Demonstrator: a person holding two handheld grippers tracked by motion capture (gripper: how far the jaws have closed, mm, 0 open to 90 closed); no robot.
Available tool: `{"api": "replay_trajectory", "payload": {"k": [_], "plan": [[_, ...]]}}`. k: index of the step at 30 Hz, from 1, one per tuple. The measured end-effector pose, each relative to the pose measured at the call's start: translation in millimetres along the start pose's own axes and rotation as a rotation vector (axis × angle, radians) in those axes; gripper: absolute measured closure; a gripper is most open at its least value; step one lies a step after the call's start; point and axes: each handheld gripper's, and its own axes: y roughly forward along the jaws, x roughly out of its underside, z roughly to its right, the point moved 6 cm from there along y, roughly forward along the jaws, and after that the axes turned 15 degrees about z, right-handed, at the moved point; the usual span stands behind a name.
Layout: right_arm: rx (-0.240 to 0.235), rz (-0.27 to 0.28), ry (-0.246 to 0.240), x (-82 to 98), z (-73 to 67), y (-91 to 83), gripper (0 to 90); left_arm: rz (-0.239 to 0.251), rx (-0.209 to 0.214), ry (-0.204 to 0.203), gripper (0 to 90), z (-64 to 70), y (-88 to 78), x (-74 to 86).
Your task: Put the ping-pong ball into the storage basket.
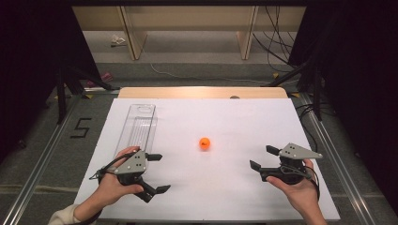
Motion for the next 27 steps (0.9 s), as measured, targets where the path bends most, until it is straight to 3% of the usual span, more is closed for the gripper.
{"api": "replay_trajectory", "payload": {"k": [27], "plan": [[-0.037, 0.003, -0.015, -7.3, -10.9, 35.7, 15.9, -0.001, 0.008, 0.008, 0.7, 2.0, 0.3, -0.6]]}}
